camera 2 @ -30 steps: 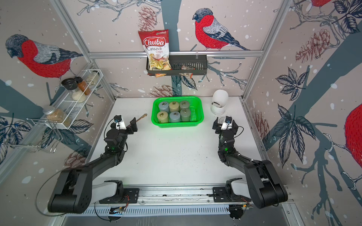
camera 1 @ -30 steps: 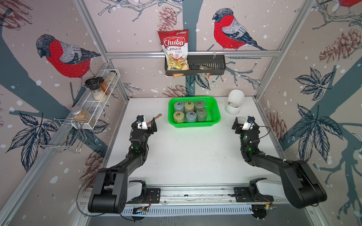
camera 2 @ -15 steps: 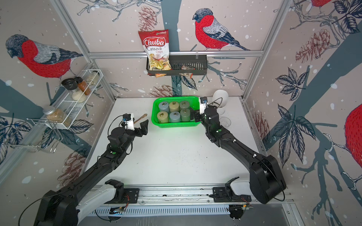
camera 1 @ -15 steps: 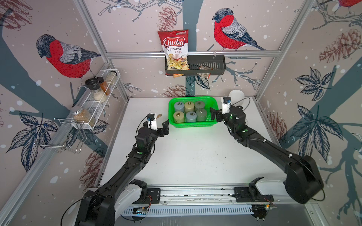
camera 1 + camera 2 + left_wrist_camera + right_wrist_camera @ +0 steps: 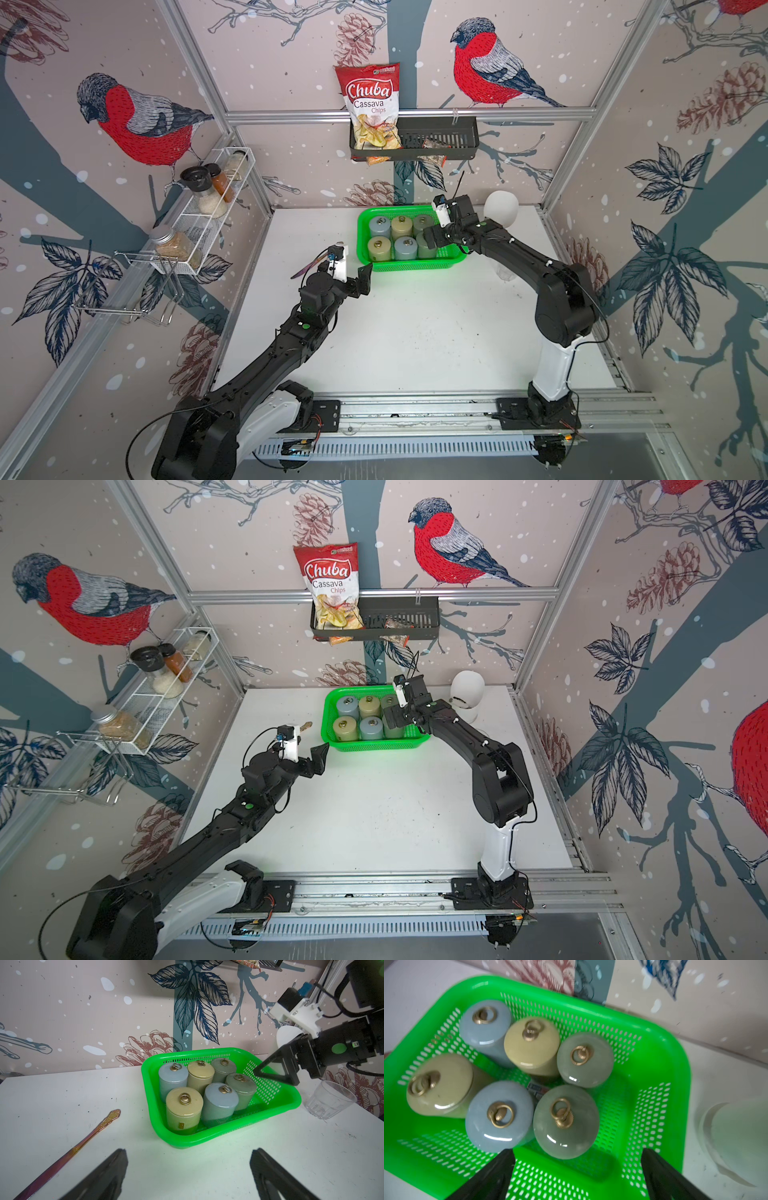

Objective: Take the tea canister out of the basket
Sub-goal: Pick up the tea canister from the basket.

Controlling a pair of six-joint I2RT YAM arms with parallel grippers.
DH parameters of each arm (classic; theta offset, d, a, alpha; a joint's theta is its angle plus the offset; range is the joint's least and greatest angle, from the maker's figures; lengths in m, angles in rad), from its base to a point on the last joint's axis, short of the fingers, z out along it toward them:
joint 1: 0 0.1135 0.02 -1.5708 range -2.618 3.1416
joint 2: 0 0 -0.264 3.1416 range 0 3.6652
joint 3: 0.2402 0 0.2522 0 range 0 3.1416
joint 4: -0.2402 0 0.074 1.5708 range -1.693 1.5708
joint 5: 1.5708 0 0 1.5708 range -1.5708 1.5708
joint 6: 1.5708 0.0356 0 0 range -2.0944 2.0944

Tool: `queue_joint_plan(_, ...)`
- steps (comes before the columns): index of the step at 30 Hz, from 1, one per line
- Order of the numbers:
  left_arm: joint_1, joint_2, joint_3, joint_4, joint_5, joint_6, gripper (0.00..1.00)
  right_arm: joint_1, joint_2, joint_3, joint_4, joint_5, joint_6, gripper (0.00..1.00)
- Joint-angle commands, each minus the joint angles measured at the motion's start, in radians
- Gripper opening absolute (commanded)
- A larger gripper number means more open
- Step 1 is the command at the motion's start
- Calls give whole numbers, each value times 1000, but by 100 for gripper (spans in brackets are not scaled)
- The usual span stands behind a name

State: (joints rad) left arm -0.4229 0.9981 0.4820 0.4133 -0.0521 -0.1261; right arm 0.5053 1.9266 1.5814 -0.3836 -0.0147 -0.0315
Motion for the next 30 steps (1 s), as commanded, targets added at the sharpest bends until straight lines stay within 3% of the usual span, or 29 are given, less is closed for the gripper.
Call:
queue_joint_plan(1,-2,-3,6,5,-9,13,97,-19,17,3,-55,-87,-98,100)
queue_joint_plan(11,-2,5,16,1,-11,26,96,-35,115,28,-47,-95,-243,100)
queue_joint_plan(30,-2,35,30,-14,-23,60,97,-42,249,115,39,-255,-291,100)
